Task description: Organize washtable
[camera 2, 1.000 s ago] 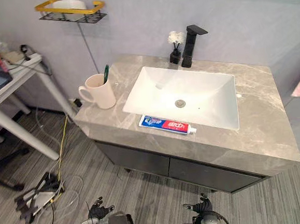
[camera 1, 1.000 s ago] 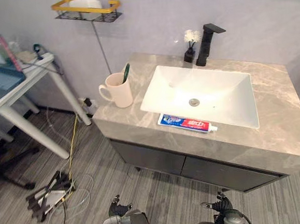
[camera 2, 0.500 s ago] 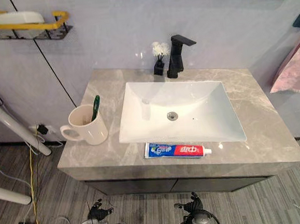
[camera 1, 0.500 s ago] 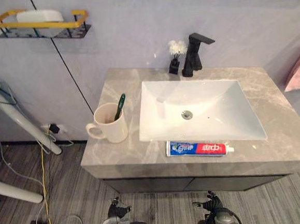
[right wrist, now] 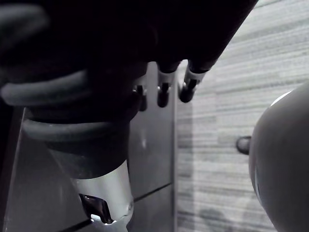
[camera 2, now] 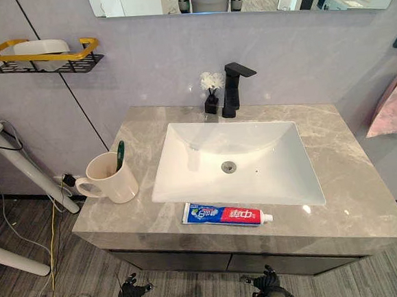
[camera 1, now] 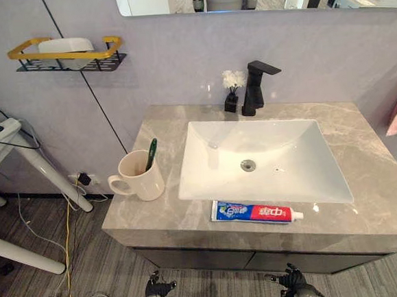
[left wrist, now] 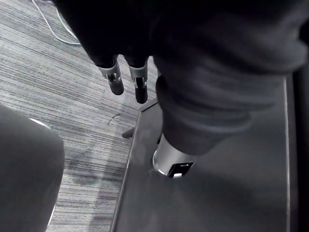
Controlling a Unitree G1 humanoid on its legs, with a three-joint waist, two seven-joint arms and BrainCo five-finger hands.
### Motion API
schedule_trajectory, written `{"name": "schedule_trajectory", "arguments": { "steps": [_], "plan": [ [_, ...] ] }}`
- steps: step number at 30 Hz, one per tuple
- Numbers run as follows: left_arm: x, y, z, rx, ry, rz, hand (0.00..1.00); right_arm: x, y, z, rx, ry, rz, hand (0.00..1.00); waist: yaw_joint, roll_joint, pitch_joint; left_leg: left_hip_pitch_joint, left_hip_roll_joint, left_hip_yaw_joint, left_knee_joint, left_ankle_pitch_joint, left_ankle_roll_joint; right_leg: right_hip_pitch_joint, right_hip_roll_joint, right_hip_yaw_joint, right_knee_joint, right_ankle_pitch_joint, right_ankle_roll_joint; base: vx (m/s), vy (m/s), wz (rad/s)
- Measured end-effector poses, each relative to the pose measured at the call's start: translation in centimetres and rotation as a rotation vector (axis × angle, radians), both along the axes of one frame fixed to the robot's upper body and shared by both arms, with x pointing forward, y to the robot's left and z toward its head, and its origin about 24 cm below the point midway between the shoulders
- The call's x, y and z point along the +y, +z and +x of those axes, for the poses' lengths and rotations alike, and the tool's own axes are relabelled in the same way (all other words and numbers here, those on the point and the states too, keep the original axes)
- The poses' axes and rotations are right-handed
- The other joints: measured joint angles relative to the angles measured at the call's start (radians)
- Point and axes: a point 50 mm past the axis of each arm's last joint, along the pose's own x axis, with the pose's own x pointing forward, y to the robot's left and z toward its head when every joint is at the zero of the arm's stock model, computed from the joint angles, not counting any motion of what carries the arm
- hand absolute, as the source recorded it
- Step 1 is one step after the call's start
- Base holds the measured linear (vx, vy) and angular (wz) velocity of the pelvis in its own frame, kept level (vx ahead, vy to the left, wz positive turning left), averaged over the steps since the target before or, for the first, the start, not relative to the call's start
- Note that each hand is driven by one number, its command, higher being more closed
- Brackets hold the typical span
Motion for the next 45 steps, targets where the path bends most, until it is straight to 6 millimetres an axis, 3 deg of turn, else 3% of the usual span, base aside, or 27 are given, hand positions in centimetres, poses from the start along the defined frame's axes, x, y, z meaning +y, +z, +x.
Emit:
{"name": "schedule_trajectory", "arguments": {
  "steps": [6,8,14,23,26,29,34,37,41,45],
  "plan": [
    [0.5,0.0,-0.3,0.005,0.013,0.010,0.00,-0.1,-0.1,-0.3,0.003,-0.043,0.016,0.00,0.000,-0.020,-0.003,0.003,-0.027,0.002,-0.015,0.016,0.020,0.030,-0.018,0.001,-0.074,0.047,0.006,-0.05,0.070,-0.01],
    [0.4,-0.1,-0.6,0.007,0.023,0.004,0.00,-1.0,-0.3,-1.6,0.029,-0.090,0.009,0.00,-0.001,-0.015,-0.028,-0.003,-0.048,-0.026,-0.050,0.042,0.023,0.014,-0.030,0.002,-0.085,0.053,0.016,-0.06,0.038,0.00],
    [0.4,0.0,-0.6,0.007,0.023,0.004,0.00,-1.1,-0.3,-1.7,0.029,-0.096,0.010,0.00,-0.001,-0.015,-0.028,-0.003,-0.048,-0.025,-0.050,0.042,0.023,0.014,-0.030,0.003,-0.084,0.053,0.016,0.00,0.000,0.00],
    [0.3,-0.1,-0.5,0.013,0.023,0.002,0.00,-2.2,-0.7,-4.0,0.039,-0.385,0.083,0.00,-0.001,-0.022,-0.019,0.043,-0.045,0.007,-0.103,0.053,0.020,0.038,-0.031,0.013,-0.111,0.058,0.025,0.02,0.013,-0.06],
    [0.7,-0.1,-0.5,0.018,0.040,0.016,0.00,-4.1,-0.6,-5.5,0.022,-0.612,0.097,0.00,-0.002,-0.021,-0.017,0.062,-0.048,0.015,-0.142,0.067,0.021,0.049,-0.035,0.009,-0.133,0.066,0.030,0.04,0.006,-0.01],
    [1.1,-0.1,-0.7,0.019,0.084,0.013,0.00,-7.5,0.0,-7.0,-0.013,-0.830,0.045,0.00,-0.004,-0.024,-0.015,0.075,-0.050,0.021,-0.169,0.071,0.020,0.064,-0.035,0.007,-0.144,0.068,0.030,0.04,0.007,-0.04],
    [1.8,-0.1,-1.1,0.023,0.133,0.022,0.00,-12.7,1.8,-8.2,-0.106,-1.025,-0.053,0.00,-0.008,-0.032,-0.009,0.091,-0.051,0.017,-0.183,0.071,0.020,0.078,-0.036,-0.004,-0.143,0.068,0.030,0.04,-0.007,0.04],
    [2.1,-0.1,-1.3,0.027,0.140,0.028,0.00,-16.5,3.8,-8.3,-0.206,-1.142,-0.147,0.00,-0.025,-0.031,-0.008,0.095,-0.051,0.001,-0.186,0.071,0.020,0.084,-0.038,-0.028,-0.130,0.068,0.030,0.01,-0.020,0.16],
    [2.3,-0.1,-1.9,0.042,0.148,0.045,0.00,-20.9,7.5,-6.6,-0.370,-1.190,-0.264,0.00,-0.034,-0.026,-0.008,0.101,-0.050,-0.004,-0.186,0.071,0.020,0.083,-0.039,-0.029,-0.113,0.068,0.030,0.00,-0.002,0.01],
    [2.4,-0.2,-2.3,0.053,0.145,0.053,0.00,-24.7,13.1,-4.2,-0.576,-1.167,-0.438,0.00,-0.061,-0.023,-0.007,0.101,-0.051,-0.015,-0.186,0.074,0.022,0.082,-0.040,-0.032,-0.104,0.067,0.030,-0.04,-0.029,0.04]
  ]
}}
